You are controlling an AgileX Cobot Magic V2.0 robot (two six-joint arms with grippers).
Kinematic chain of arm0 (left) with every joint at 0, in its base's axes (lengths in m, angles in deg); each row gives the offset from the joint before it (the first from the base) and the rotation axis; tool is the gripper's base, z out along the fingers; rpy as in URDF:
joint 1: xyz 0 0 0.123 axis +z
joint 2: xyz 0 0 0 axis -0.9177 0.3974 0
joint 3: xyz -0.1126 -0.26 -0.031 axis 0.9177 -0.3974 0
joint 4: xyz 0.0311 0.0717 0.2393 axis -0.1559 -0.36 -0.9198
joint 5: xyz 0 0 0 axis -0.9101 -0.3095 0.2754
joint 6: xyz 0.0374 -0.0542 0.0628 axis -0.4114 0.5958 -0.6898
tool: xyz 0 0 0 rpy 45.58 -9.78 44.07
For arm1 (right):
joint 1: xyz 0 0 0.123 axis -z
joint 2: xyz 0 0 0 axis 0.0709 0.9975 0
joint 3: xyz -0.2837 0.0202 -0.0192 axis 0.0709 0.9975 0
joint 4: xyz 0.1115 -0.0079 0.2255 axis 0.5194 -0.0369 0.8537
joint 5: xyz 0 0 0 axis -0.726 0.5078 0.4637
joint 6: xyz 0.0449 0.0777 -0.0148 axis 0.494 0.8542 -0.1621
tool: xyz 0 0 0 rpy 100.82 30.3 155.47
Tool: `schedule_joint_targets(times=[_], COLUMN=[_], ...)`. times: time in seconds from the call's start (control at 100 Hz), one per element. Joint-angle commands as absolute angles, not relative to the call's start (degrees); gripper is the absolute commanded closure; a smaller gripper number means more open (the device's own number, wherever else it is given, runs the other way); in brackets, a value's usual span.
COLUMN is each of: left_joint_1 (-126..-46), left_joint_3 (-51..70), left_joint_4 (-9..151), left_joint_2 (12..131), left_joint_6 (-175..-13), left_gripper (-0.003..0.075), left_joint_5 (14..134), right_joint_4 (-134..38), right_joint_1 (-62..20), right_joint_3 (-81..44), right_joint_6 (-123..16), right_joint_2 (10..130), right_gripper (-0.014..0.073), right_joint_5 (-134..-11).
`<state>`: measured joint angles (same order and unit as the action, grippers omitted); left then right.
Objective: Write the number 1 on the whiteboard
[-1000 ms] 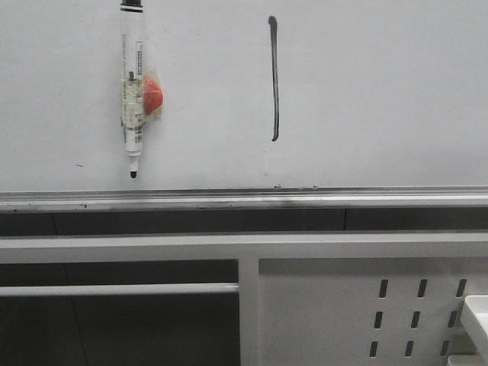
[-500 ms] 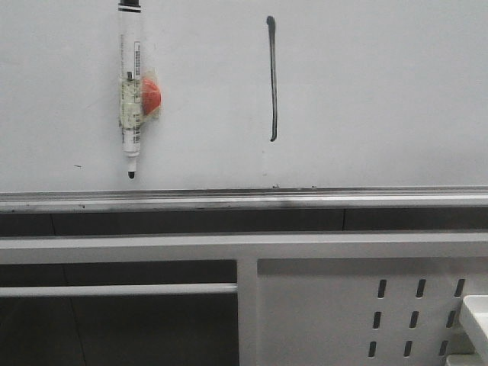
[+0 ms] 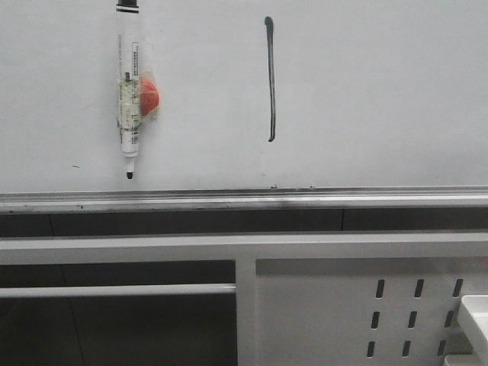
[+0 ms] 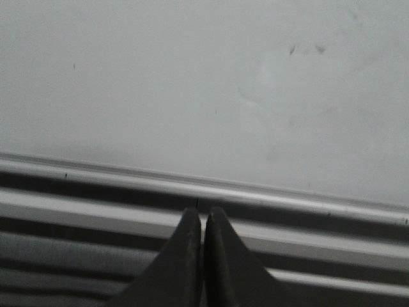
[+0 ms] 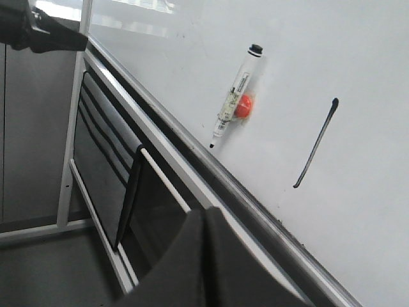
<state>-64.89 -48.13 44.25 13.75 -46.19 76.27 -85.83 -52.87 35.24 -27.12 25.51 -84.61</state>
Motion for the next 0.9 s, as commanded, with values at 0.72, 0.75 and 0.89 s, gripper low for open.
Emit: schedule_joint_targets(times=[0.72,0.75,0.89], left_joint_1=[-68.7,-68.7,-68.7], left_joint_3=[-50.1,-50.1,-50.1], left_joint_4=[46.7,46.7,46.7], left_joint_2=[12.5,12.5,12.5], left_joint_6=[-54.8,-54.8,-54.8], left_gripper=[0.0740,0.0740,0.0740], left_joint_5=[77.2,77.2,77.2], right_joint_4=[-85.9,-85.9,-85.9], right_joint_1=[-52.9,-52.9,-52.9], right_joint_3=[33.8,33.8,33.8], right_joint_6=[-27.1,-27.1,-27.1], right_joint_2=[25.9,25.9,25.9], right_gripper=[0.0652,0.0652,0.0652], right_joint_5=[-88.8,-88.8,-88.8])
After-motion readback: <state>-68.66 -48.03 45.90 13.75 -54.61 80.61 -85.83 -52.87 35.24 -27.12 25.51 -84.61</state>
